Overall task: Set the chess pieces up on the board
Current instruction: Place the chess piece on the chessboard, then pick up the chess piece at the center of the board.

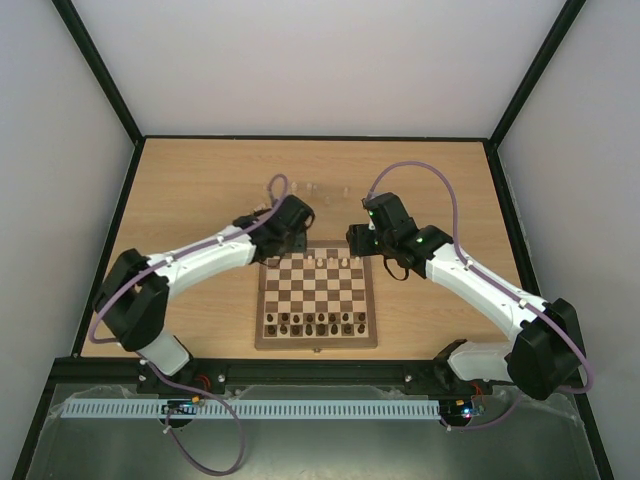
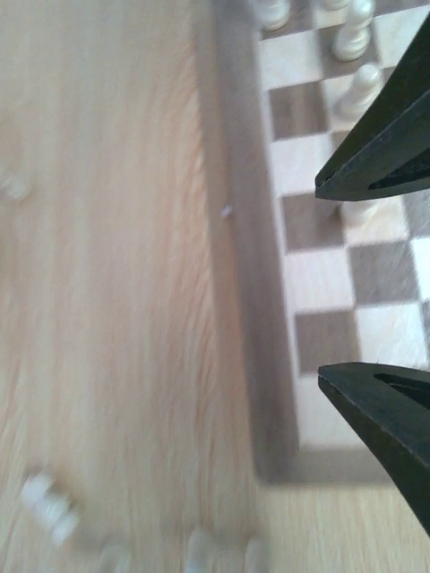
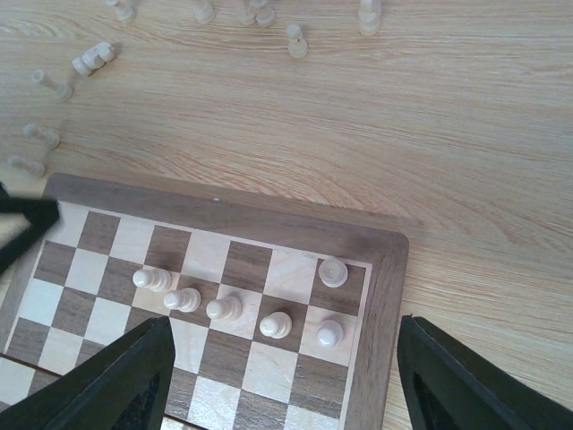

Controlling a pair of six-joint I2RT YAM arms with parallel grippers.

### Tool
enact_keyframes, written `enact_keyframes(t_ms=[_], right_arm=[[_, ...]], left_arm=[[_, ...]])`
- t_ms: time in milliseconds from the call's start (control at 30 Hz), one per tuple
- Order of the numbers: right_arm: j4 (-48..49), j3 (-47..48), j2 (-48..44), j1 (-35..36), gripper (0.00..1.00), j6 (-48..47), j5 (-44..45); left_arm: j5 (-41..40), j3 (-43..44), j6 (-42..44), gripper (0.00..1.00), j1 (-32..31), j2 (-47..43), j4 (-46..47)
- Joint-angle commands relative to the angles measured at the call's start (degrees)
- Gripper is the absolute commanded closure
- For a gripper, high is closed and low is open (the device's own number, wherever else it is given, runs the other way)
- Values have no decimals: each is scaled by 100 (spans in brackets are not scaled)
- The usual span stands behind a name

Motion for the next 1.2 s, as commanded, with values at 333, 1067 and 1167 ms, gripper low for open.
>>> enact_keyframes(t_ms=[333,1067,1167], right_arm=[[21,-99,7,23,29,2,-169],[57,-77,155,23,30,-11,-258],[59,-79,165,23,30,-13,-252]], left_arm=[[69,-1089,354,37,2007,-369,547],[307,-1061,568,67,2342,630,1129],[357,-1051,578,73,2355,684,1150]])
